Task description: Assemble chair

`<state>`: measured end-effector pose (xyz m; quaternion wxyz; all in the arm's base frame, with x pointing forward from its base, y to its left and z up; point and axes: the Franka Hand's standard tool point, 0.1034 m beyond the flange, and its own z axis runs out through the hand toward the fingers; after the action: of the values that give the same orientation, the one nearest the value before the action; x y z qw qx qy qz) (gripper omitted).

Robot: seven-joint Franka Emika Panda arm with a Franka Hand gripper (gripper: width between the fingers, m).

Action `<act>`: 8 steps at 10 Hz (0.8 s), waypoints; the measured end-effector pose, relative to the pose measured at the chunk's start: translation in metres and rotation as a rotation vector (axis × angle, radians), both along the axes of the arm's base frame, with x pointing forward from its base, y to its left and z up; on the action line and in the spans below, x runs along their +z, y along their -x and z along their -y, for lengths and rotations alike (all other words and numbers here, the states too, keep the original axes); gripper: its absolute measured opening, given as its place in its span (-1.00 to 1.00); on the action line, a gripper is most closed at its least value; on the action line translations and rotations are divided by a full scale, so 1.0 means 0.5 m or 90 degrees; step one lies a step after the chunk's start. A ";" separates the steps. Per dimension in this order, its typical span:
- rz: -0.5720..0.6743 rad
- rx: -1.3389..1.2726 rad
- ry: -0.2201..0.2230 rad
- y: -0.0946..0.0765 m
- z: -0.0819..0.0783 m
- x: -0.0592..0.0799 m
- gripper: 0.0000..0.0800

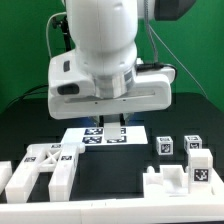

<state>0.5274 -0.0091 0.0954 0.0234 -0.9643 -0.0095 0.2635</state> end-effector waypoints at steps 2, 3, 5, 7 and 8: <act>0.131 0.002 -0.024 -0.089 -0.070 0.097 -0.29; 0.183 -0.006 -0.027 -0.113 -0.068 0.121 -0.29; 0.271 -0.023 -0.017 -0.110 -0.055 0.120 -0.29; 0.369 -0.021 -0.006 -0.130 -0.052 0.118 -0.29; 0.455 -0.009 0.003 -0.144 -0.063 0.110 -0.29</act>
Offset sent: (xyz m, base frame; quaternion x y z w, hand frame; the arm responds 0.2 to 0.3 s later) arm -0.0256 -0.0175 0.0211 0.0307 0.1265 0.0942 0.9870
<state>0.5993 0.0223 0.1504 0.0181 -0.9957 -0.0100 -0.0905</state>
